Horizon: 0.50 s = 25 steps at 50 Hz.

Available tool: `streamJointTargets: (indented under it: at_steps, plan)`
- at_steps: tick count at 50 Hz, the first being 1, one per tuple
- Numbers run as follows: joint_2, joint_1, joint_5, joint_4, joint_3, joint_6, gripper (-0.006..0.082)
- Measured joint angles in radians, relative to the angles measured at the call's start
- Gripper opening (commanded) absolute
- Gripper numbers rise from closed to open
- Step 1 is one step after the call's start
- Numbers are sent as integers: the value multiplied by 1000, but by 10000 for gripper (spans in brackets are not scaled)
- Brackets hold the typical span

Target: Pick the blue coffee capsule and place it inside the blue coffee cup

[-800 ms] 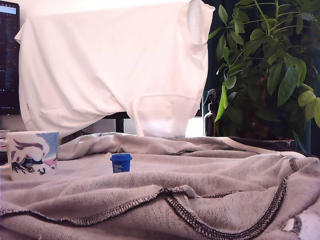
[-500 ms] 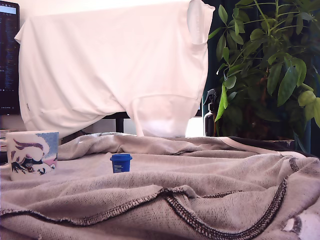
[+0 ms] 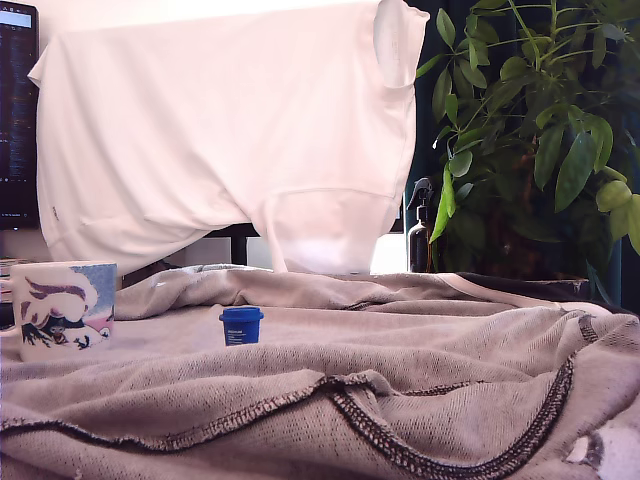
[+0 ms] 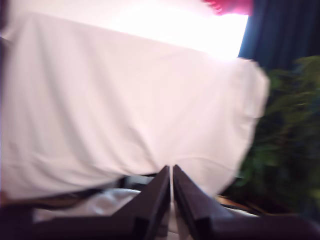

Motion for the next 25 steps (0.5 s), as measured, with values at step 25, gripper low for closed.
streamJointTargets:
  at_steps: [25]
  plan:
    - [342, -227, 117, 61, 0, -15, -17]
